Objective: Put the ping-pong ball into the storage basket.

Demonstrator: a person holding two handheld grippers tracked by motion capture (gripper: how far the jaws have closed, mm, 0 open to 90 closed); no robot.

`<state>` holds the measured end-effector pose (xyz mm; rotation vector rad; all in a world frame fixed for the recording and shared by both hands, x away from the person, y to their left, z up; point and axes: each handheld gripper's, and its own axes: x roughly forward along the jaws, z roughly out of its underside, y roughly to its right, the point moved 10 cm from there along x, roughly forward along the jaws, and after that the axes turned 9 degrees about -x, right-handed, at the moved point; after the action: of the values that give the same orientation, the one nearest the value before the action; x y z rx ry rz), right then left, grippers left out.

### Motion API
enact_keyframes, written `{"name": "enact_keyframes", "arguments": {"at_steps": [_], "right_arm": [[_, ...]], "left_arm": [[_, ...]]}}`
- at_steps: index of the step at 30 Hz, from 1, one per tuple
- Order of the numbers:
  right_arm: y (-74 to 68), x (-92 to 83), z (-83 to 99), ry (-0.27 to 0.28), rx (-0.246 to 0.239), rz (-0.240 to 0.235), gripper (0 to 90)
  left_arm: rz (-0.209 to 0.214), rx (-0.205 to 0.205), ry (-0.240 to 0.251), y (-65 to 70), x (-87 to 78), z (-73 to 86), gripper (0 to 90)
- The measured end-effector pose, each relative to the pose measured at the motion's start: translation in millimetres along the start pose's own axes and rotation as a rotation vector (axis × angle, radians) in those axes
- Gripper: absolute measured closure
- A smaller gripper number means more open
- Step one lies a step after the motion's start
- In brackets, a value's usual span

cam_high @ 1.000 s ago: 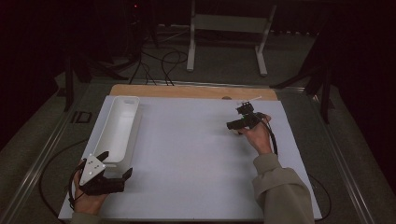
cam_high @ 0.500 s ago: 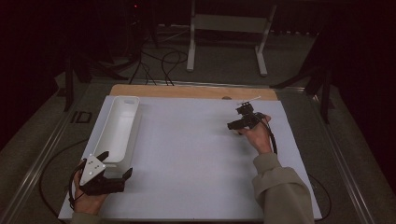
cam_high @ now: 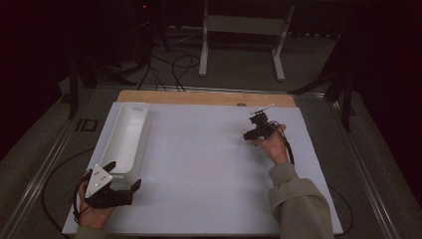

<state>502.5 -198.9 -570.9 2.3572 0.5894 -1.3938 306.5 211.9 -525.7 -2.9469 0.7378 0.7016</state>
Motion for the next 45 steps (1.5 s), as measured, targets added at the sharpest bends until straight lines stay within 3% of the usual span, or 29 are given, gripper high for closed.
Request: {"name": "enact_keyframes", "arguments": {"at_steps": [9,10,11,45], "right_arm": [[-1.2,5.8,6.9,-0.058,-0.007,-0.001,41.7],[-2.1,5.9,8.2,-0.071,-0.010,-0.001,49.7],[-2.1,5.7,8.1,-0.070,-0.013,0.002,50.3],[-2.0,-7.4,7.4,-0.067,-0.013,-0.001,50.8]], "left_arm": [[0.000,0.000,0.000,0.0,0.0,0.0,0.0],[0.000,0.001,0.000,0.0,0.0,0.0,0.0],[0.000,0.001,0.000,-0.1,0.0,0.0,0.0],[-0.003,0.003,0.000,0.1,0.3,0.2,0.0]]}}
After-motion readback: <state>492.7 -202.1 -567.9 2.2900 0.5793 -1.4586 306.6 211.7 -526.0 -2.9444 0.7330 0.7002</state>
